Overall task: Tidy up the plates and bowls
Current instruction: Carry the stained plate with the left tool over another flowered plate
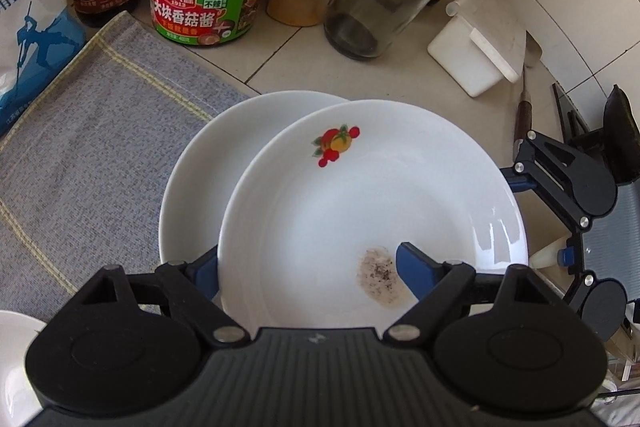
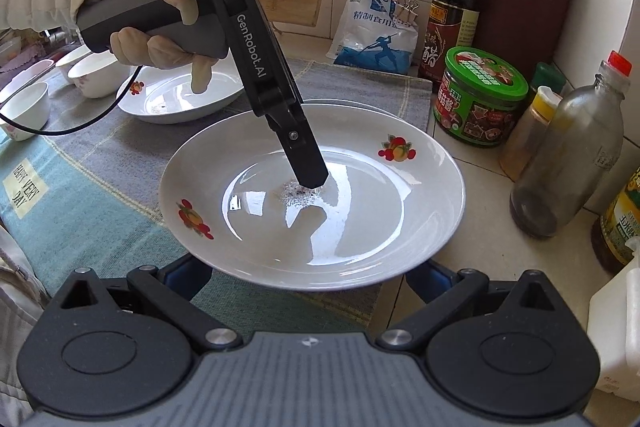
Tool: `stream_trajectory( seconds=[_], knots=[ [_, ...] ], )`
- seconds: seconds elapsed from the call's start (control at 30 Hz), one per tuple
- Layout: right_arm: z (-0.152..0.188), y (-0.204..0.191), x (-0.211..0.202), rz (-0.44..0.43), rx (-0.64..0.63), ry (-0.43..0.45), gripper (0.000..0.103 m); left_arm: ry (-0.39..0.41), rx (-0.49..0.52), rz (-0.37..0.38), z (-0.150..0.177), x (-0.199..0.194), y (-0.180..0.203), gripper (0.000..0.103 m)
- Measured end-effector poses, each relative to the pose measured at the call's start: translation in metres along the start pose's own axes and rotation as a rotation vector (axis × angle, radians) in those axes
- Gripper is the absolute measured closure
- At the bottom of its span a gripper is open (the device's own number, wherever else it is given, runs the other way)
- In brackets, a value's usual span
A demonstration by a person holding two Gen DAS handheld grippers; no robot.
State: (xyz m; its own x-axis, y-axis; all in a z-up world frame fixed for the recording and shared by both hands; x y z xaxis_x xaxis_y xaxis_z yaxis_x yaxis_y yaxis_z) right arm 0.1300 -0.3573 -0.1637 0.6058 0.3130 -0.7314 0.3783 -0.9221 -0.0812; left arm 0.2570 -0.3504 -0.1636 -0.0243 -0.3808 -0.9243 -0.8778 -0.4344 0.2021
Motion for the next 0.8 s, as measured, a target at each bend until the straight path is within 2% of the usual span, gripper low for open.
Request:
stream_trajectory(
  seconds=[0.8],
  knots=[
    [0.002, 0.004, -0.007, 0.002, 0.057, 0.033, 0.000, -0.037, 0.071, -0.066, -0.018, 0.022, 0.009, 0.013]
  ],
)
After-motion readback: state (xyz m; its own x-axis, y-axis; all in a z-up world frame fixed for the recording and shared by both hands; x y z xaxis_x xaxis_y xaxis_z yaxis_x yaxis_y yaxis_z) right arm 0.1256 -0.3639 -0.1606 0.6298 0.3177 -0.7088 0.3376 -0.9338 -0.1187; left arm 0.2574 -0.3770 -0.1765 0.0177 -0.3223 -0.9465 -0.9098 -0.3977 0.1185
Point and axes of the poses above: each gripper's, at about its wrist camera, not at the fingertips, and x roughly the way its jaws point, y to its right, z to its underside, the point moved 10 cm from there along x, roughly the way its jaws point, and after that the axes turned 9 degrees about -z, right-handed, at the moved point
